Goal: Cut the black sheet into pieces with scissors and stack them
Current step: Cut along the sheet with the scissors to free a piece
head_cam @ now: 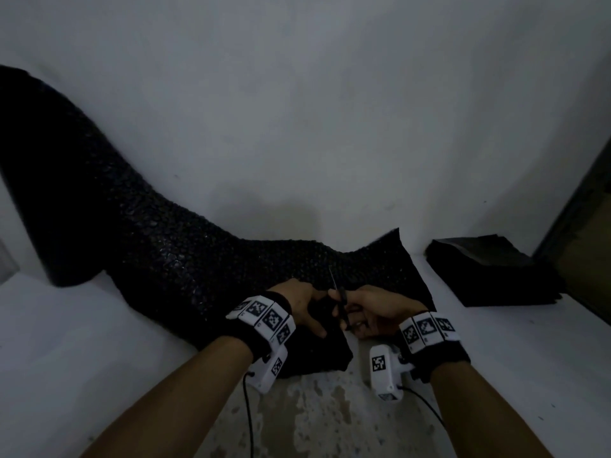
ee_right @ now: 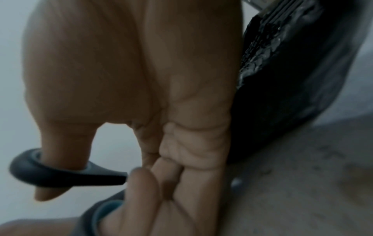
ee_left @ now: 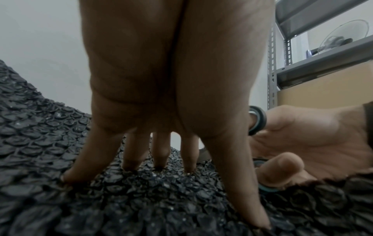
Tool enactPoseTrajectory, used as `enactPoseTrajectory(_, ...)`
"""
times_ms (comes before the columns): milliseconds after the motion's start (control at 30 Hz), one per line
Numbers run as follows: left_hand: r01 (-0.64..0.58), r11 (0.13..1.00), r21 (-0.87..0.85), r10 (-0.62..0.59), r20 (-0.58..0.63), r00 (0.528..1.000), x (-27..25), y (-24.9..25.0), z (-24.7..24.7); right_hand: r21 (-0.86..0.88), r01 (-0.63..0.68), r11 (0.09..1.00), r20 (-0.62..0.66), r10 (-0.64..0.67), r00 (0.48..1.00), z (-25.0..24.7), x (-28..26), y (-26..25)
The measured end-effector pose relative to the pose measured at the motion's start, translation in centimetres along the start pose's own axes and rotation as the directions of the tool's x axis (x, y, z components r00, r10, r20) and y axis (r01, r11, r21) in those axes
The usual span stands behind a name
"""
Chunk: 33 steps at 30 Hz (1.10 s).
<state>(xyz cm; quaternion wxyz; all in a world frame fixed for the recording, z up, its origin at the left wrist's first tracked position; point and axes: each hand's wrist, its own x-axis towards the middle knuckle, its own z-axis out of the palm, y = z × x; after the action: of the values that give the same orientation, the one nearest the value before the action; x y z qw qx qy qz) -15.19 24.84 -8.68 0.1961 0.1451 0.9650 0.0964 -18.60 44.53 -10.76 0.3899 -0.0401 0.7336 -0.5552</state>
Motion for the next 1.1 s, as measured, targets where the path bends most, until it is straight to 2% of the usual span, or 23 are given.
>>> enactPoseTrajectory(333, -0.002, 1.0, 0.022, 0.002, -0.005, 1.0, 0.4, -0.1, 0.1, -0.039, 0.036, 0.999, -0.044, -0.037, 0.998, 0.3, 0.1, -0.2)
enactPoseTrajectory(567, -0.014, 0.999, 0.03, 0.014, 0.003, 1.0, 0.5, -0.2, 0.1, -0.001, 0.069, 0.998, -0.082, -0.069, 0.994, 0.3, 0.3, 0.4)
enactPoseTrajectory(700, 0.009, 0.999, 0.043, -0.011, 0.047, 0.999, 0.6, -0.3, -0.7, -0.005, 0.054, 0.999, -0.082, -0.054, 0.995, 0.2, 0.2, 0.6)
enactPoseTrajectory(767, 0.028, 0.999, 0.042, -0.027, -0.005, 1.0, 0.8, -0.5, -2.0, 0.017, 0.068, 0.998, -0.063, -0.066, 0.996, 0.3, -0.1, 0.7)
enactPoseTrajectory(800, 0.038, 0.999, 0.028, -0.036, -0.072, 0.997, 1.2, -0.7, -2.8, 0.029, 0.083, 0.996, -0.053, -0.081, 0.995, 0.3, -0.2, 0.8)
enactPoseTrajectory(867, 0.075, 0.997, -0.019, -0.078, -0.24, 0.968, 2.2, -1.2, -4.5, 0.033, 0.108, 0.994, -0.037, -0.107, 0.994, 0.3, -0.4, 1.0)
enactPoseTrajectory(933, 0.109, 0.993, -0.051, -0.119, -0.355, 0.927, 3.2, -1.6, -5.9, 0.036, 0.133, 0.99, -0.012, -0.132, 0.991, 0.3, -0.4, 1.4)
enactPoseTrajectory(1000, 0.113, 0.991, -0.066, -0.13, -0.396, 0.909, 4.3, -1.9, -6.7, 0.049, 0.162, 0.986, 0.003, -0.162, 0.987, 0.2, -0.4, 1.7)
enactPoseTrajectory(1100, 0.11, 0.991, -0.081, -0.134, -0.4, 0.907, 6.1, -2.6, -7.0, 0.086, 0.218, 0.972, 0.033, -0.222, 0.975, 0.0, -0.5, 2.3)
